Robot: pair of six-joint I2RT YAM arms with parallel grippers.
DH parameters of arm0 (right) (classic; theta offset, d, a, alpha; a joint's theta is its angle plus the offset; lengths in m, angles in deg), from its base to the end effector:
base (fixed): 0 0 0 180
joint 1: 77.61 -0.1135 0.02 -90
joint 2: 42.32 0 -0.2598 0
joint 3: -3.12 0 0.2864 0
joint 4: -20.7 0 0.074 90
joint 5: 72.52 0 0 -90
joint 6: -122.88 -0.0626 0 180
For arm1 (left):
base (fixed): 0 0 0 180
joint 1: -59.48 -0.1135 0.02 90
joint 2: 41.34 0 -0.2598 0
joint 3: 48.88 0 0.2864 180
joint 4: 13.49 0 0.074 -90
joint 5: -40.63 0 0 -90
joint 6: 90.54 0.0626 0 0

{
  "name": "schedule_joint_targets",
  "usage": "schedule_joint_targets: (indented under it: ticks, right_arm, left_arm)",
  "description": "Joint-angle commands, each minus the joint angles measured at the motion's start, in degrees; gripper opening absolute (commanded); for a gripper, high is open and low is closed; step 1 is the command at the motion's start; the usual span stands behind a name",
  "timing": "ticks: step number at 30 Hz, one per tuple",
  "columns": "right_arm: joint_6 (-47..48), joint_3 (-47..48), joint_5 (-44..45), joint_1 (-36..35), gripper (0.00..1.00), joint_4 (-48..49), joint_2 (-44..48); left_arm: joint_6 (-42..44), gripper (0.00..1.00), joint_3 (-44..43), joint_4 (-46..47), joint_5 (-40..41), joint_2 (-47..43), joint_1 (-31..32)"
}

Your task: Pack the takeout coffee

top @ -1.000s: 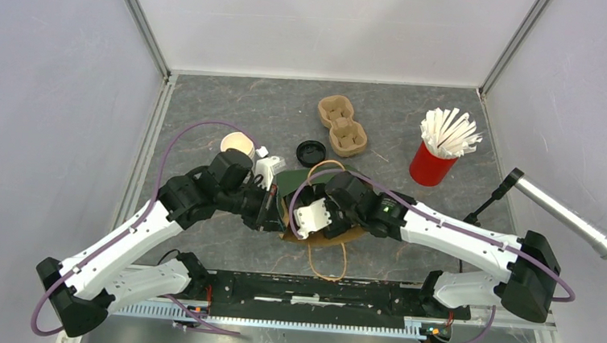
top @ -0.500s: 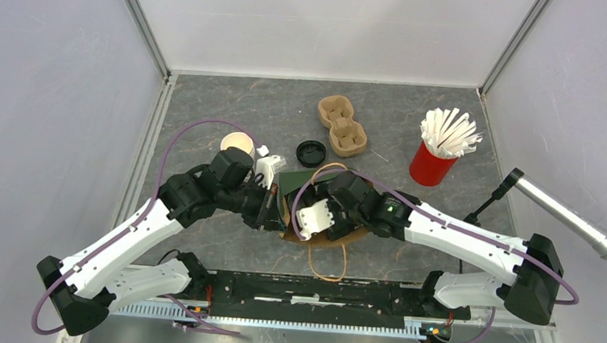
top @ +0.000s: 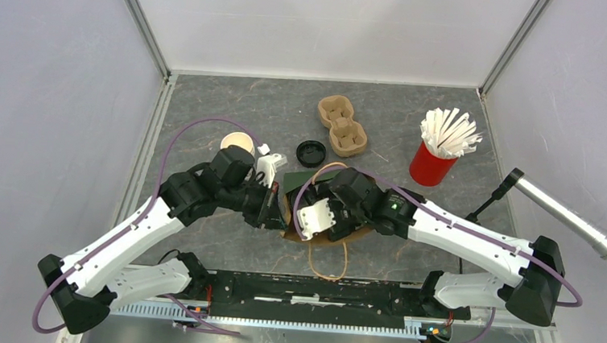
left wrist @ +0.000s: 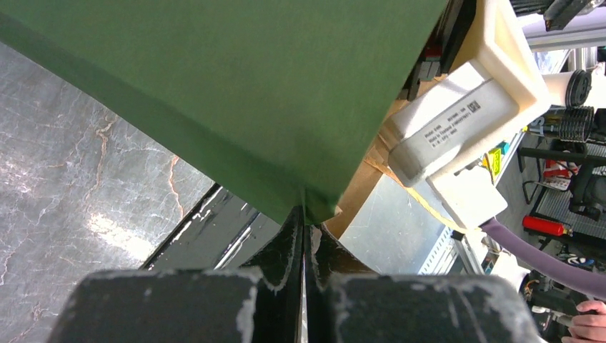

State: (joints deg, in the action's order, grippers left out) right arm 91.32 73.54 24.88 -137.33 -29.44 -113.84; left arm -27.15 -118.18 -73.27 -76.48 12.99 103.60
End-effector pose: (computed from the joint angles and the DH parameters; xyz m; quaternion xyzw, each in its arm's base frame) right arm 0.1629 0.2629 0.2483 -0.7966 0.5021 -0.0572 0.3318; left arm 0.1504 -0.1856 0.3071 0.2256 0.8734 -0.3926 0.1794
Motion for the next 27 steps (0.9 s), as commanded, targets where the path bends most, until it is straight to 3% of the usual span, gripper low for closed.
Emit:
schedule_joint_targets:
  ticks: [1,27]
  right_arm:
    - [-0.7,3.9,-2.4,0.1,0.91,-1.2,1.5]
    - [-7.3,8.5,-5.3,-0.2,0.75,-1.5,4.5]
  left_arm:
    - [1.4,0.02,-3.2,0.7,-0.7,0.6,0.1]
    - [-1.0,0.03,-6.0,2.3,-1.1,2.5,0.1]
